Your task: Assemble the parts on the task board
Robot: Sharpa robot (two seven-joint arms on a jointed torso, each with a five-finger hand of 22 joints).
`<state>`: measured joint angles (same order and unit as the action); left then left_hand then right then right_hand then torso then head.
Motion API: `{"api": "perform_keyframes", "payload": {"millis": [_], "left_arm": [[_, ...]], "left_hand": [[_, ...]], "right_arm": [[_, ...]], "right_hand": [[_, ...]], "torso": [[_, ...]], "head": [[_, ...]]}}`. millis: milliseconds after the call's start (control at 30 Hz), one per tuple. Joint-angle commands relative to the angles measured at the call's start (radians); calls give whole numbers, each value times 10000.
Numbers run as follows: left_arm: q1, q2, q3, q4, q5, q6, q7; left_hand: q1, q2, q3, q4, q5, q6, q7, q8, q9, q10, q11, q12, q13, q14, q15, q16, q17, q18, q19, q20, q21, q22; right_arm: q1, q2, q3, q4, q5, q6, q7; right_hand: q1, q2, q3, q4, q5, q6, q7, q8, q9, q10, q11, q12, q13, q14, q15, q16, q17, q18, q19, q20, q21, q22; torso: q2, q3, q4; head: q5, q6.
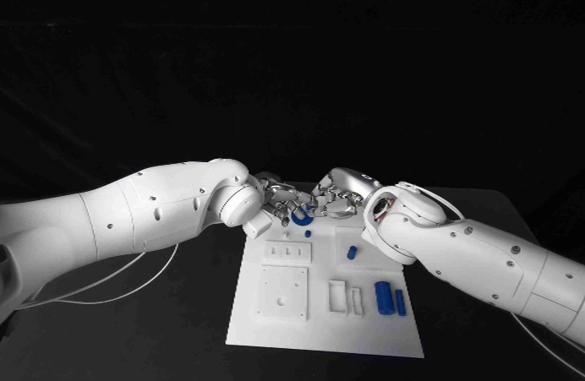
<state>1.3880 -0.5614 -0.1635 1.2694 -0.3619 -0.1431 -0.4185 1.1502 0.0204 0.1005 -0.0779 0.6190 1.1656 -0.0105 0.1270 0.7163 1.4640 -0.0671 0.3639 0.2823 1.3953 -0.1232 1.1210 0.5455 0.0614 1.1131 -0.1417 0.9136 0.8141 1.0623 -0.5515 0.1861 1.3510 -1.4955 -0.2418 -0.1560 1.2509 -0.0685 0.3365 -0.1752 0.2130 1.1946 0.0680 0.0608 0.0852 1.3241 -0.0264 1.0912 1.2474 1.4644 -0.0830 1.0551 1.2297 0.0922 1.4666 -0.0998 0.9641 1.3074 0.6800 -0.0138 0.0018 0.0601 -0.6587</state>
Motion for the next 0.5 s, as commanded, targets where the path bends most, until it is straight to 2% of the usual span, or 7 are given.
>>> {"api": "perform_keyframes", "payload": {"millis": [33, 167, 267, 333, 367, 433, 500], "left_arm": [[29, -17, 39, 45, 160, 134, 253], [14, -26, 38, 44, 149, 102, 262], [-11, -36, 36, 38, 128, 59, 275], [-31, -46, 32, 36, 110, 25, 287], [-42, -54, 29, 37, 100, 4, 295], [-64, -71, 21, 39, 79, -38, 311], [-83, -94, 9, 43, 38, -98, 335]], "left_hand": [[-147, 18, 836, -820, 144, 25, -107, 674, 3454, 463, -89, 201, 65, 23, -100, 158, 78, -202, 20, -89, -19, 74], [-207, 34, 901, -904, 174, 19, -120, 733, 3595, 465, -96, 320, 85, -1, -114, 255, 132, -215, 20, -108, -22, 162], [-222, 32, 893, -955, 170, 102, -146, 775, 3660, 474, -112, 482, 127, 20, -138, 352, 198, -224, 38, -128, -19, 218], [-256, 52, 874, -1018, 153, 171, -163, 755, 3708, 479, -121, 598, 118, 27, -157, 415, 275, -239, 70, -147, -48, 309], [-252, 53, 874, -1022, 151, 184, -166, 759, 3710, 484, -122, 604, 118, 25, -157, 414, 277, -239, 70, -148, -50, 312], [-248, 56, 842, -1037, 109, 275, -190, 775, 3727, 495, -129, 702, 134, 72, -171, 485, 423, -246, 93, -158, -50, 345], [-225, 60, 808, -1064, 90, 316, -193, 742, 3727, 496, -133, 788, 131, 110, -176, 520, 530, -253, 118, -167, -55, 384]], "right_arm": [[-61, -56, -33, -61, -56, 256, -85], [-75, -87, -33, -73, -18, 173, -45], [-83, -131, -33, -82, 96, 23, 59], [-88, -161, -33, -84, 174, -95, 158], [-93, -181, -33, -81, 210, -168, 216], [-101, -218, -33, -72, 278, -287, 321], [-112, -261, -33, -62, 359, -415, 429]], "right_hand": [[39, 39, -6, -58, -16, 75, -19, 23, 11, 22, -16, -24, 10, 21, -48, -54, -9, -154, 461, -69, 41, 1235], [-2, 19, -33, -43, -23, 12, -7, 20, -5, 0, -6, -58, -11, 15, -42, -78, -22, -152, 456, -66, 17, 1229], [-124, -108, -186, 46, 88, -325, 75, 16, -102, -70, 48, -166, -82, -2, -7, -149, -67, -144, 443, -41, -35, 1218], [-237, -237, -366, 127, 196, -735, 194, 14, -177, -196, 122, -368, -215, -48, 32, -265, -139, -122, 411, -17, -187, 1180], [-274, -297, -575, 217, 304, -993, 275, 25, -177, -233, 177, -422, -267, -67, 77, -314, -174, -106, 401, 24, -236, 1169], [-75, -249, -1251, 450, 546, -1129, 298, 30, -183, -278, 204, -463, -391, -61, 111, -321, -209, -43, 420, 87, -306, 1172], [-136, -317, -1490, 544, 730, -1293, 338, 27, -175, -334, 230, -554, -484, -83, 125, -349, -231, -46, 421, 99, -330, 1169]], "torso": [[10, 1, -10], [9, -2, -13], [6, -2, -11], [6, -1, -6], [7, 7, -3], [5, 7, -3], [4, 14, -2]], "head": [[1, 4], [-2, -3], [-14, -15], [-20, -24], [-25, -22], [-30, -21], [-36, -20]]}}
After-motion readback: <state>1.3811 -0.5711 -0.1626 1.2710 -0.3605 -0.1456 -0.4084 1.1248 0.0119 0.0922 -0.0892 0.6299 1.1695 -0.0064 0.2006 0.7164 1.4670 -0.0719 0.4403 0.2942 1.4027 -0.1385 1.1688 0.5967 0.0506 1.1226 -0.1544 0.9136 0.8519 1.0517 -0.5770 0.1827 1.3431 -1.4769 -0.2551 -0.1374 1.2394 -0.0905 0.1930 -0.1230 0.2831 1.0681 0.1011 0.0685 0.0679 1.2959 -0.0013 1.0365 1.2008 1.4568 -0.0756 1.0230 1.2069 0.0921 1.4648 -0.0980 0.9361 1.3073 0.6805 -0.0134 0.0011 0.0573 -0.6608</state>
